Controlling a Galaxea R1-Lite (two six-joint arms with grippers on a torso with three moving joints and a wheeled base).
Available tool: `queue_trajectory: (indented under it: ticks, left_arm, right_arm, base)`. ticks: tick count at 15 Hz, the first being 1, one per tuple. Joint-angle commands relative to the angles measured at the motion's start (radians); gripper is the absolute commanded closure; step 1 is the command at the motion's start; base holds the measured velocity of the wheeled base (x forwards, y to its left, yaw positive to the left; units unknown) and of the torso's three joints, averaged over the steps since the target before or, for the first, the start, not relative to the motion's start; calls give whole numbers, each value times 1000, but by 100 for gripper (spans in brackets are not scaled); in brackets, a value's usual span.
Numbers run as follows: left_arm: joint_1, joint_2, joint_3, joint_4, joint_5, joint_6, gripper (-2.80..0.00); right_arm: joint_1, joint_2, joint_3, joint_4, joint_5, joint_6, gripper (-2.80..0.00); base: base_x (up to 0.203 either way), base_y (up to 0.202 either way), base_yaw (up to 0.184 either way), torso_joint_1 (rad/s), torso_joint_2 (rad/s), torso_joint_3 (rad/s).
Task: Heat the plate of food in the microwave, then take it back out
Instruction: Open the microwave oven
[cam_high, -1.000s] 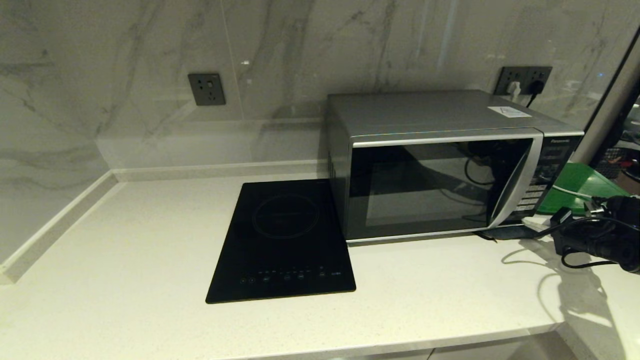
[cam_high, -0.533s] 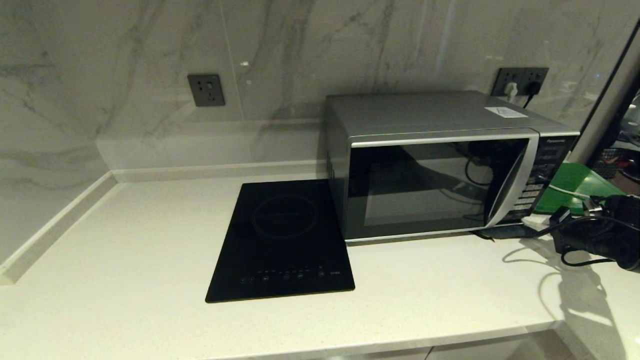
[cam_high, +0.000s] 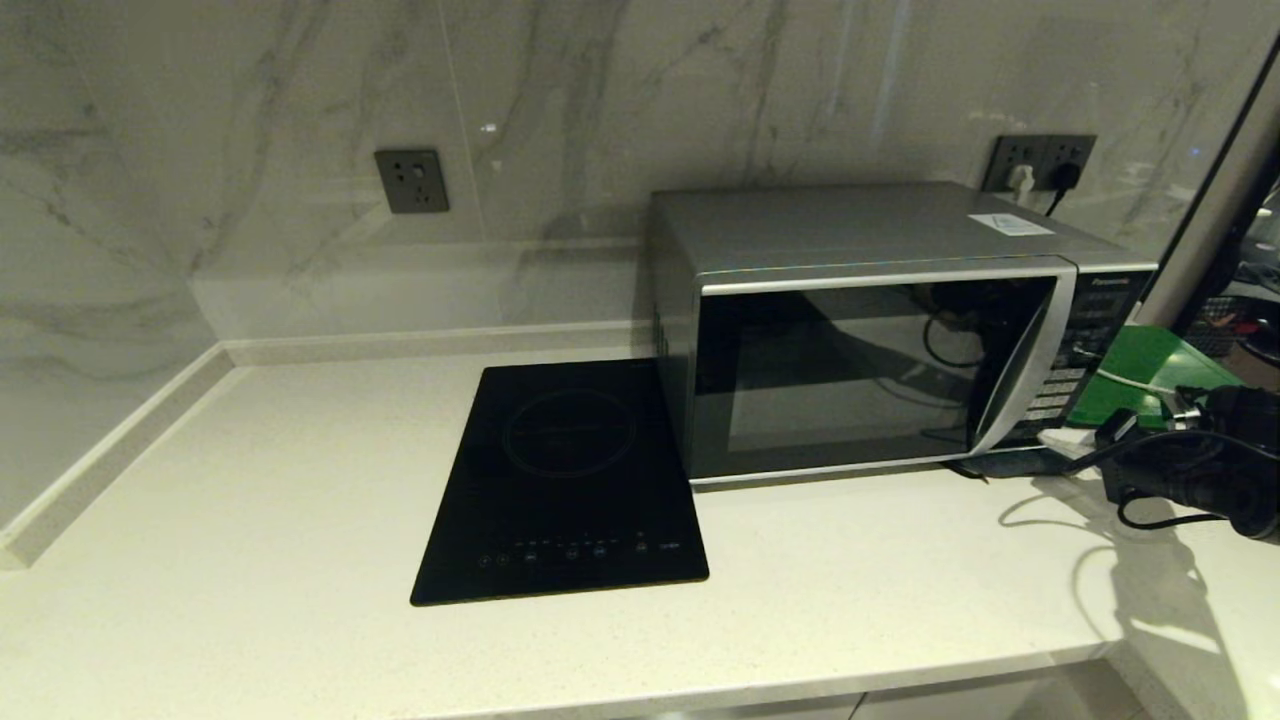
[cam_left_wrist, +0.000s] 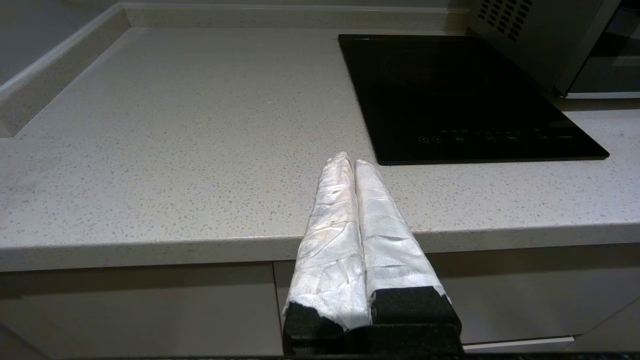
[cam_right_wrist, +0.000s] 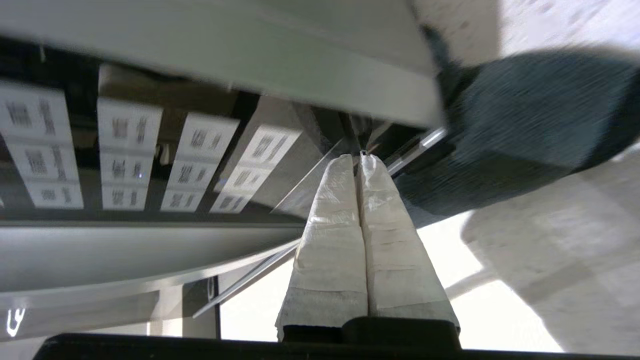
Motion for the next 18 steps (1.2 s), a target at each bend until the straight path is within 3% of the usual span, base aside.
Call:
queue_trajectory:
  ticks: [1,8,14,16,18]
  left_arm:
    - [0,1,0,0,1,-1,0]
    - [0,1,0,0,1,-1,0]
    - [0,1,0,0,1,-1,0]
    - [0,1,0,0,1,-1,0]
    - [0,1,0,-2,1,-1,0]
  right_arm:
    - [9,-27,28,1,7,4,0]
    - [8,-87,88,1,2,0,0]
    - [-106,-416,256,25,-3,-27,0]
    - [-137,-595,281,109,-9,-42,0]
    - [-152,-777,276,314,-56,-104,0]
  base:
    - [0,0,0,0,0,0]
    - [0,0,0,0,0,0]
    - [0,0,0,0,0,0]
    - [0,0,0,0,0,0]
    - [0,0,0,0,0,0]
